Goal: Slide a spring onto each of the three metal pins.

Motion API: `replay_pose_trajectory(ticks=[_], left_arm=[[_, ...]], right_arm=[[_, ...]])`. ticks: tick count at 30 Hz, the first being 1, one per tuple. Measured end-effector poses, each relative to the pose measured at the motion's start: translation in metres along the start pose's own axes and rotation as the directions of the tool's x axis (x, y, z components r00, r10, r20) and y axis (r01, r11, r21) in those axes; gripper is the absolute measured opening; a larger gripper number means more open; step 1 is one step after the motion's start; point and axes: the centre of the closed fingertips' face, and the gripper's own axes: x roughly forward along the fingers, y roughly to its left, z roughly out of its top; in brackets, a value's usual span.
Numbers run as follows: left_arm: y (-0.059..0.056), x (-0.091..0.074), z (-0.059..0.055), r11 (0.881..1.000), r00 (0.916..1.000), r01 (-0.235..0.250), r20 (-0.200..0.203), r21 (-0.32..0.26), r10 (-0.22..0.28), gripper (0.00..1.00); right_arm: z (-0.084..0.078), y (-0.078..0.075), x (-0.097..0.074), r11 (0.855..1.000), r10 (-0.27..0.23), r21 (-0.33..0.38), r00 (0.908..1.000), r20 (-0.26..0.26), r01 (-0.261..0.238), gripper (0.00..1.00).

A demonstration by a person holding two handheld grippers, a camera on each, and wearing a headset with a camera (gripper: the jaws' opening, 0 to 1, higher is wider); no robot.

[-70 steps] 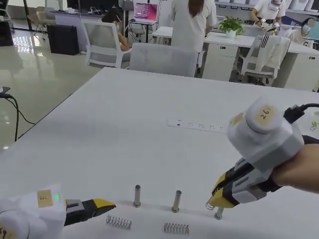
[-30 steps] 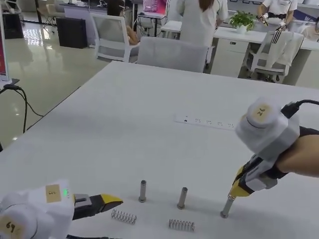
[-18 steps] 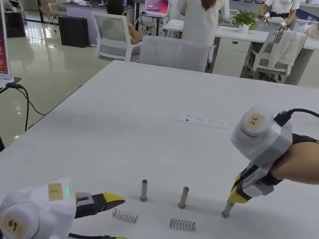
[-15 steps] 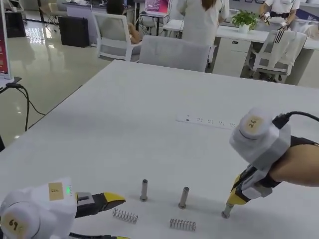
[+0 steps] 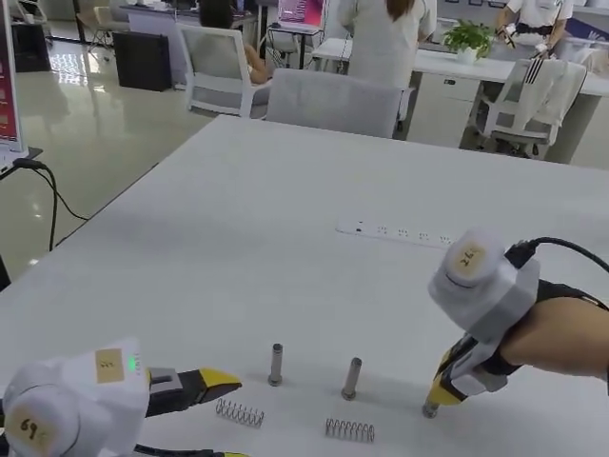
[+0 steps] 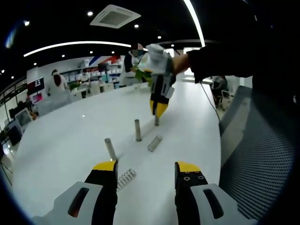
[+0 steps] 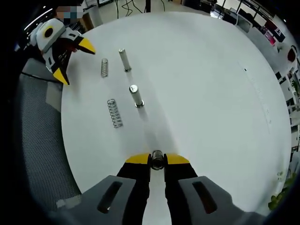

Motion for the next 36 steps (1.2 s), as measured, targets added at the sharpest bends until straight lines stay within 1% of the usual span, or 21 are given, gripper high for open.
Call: replay_pose_trajectory(ticks=[7,14,18,22,24,29,35,36], left_arm=[[0.000,0.000,0.000,1.000,1.0000,0.000,-0.001,-0.002,0.000,0.42],[-0.001,0.000,0.001,1.000,1.0000,0.001,-0.001,-0.001,-0.001,0.42],[-0.001,0.000,0.001,1.000,1.0000,0.002,-0.002,0.001,-0.002,0.42],[-0.001,-0.001,0.001,1.000,1.0000,0.001,0.000,0.001,-0.001,0.42],[-0.001,-0.001,0.001,1.000,1.0000,0.000,0.001,0.001,0.000,0.42],[-0.001,-0.001,0.001,1.000,1.0000,0.001,0.000,0.001,-0.001,0.42],[-0.001,-0.001,0.000,1.000,1.0000,0.002,-0.002,0.004,-0.002,0.42],[-0.001,0.000,0.000,1.000,1.0000,0.002,-0.002,0.004,-0.002,0.42]], right_arm=[[-0.004,0.001,0.007,1.000,0.003,-0.010,0.9999,-0.015,-0.003,0.08],[-0.003,0.002,0.006,1.000,0.003,-0.017,1.0000,-0.004,-0.003,0.09],[-0.002,0.002,0.007,1.000,0.002,-0.025,1.0000,0.008,-0.002,0.15],[-0.002,0.004,0.006,0.999,-0.001,-0.035,0.9999,0.012,0.001,0.19],[0.000,0.005,0.004,0.999,0.000,-0.040,0.9998,0.019,0.001,0.20],[0.007,0.006,-0.003,0.997,-0.015,-0.069,0.9993,0.034,0.018,0.23],[0.021,0.014,-0.012,0.992,-0.021,-0.122,0.9982,0.056,0.028,0.23],[0.024,0.018,-0.014,0.991,-0.018,-0.130,0.9981,0.059,0.026,0.23]])
